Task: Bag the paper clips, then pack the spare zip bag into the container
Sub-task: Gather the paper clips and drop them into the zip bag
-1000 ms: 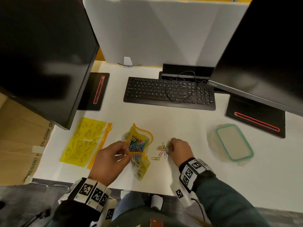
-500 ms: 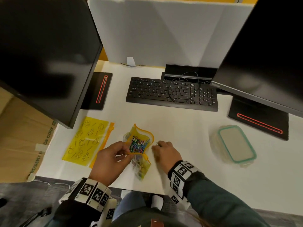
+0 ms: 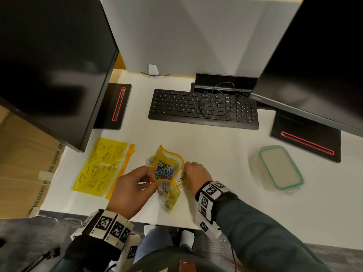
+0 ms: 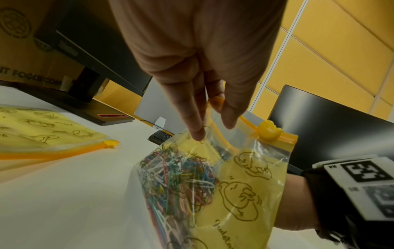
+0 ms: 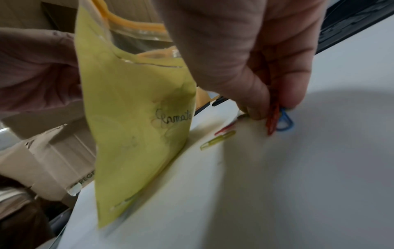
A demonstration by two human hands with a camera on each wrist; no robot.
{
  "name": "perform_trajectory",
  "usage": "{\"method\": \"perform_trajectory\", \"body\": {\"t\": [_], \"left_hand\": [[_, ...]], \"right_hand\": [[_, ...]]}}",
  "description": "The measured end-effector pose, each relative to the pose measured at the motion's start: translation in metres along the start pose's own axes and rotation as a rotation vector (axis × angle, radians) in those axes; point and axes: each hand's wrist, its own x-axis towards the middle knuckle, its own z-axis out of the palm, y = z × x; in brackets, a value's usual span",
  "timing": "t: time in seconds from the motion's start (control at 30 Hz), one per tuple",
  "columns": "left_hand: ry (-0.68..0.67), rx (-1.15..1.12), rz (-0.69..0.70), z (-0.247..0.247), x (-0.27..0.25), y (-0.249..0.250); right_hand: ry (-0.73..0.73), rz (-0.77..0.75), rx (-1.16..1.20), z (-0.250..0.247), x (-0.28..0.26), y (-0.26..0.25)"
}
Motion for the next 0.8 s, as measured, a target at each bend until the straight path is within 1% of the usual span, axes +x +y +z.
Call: {"method": "perform_trajectory", "body": {"t": [0.27, 0.4, 0.47, 0.57, 0.63, 0.67, 0.73, 0.8], "left_hand": [[-0.012, 0.022, 0.016, 0.0, 0.003, 0.0], [-0.009, 0.054, 0.029, 0.0, 0.004, 0.002], [-0.011, 0.063, 0.035, 0.0, 0.004, 0.003], [-0.012, 0.078, 0.038, 0.001, 0.005, 0.002], [-0.015, 0.081, 0.042, 0.002, 0.006, 0.003], [-0.017, 0.081, 0.045, 0.003, 0.006, 0.004], [-0.018, 0.085, 0.053, 0.004, 0.007, 0.006], [-0.016, 0.103, 0.066, 0.005, 0.008, 0.008]], "right_hand": [[-0.053, 0.063, -0.079, -0.001, 0.008, 0.0], [-0.065, 0.028, -0.061, -0.009, 0.002, 0.008], [-0.031, 0.044, 0.02, -0.02, -0.003, 0.017], [0.139, 0.121, 0.327, -0.045, -0.008, 0.024], [0.214, 0.074, 0.512, -0.064, -0.01, 0.015], [0.206, 0.025, 0.551, -0.072, -0.01, 0.007], [0.134, -0.075, 0.527, -0.082, -0.009, -0.013], [0.073, -0.147, 0.443, -0.082, -0.006, -0.029]]}}
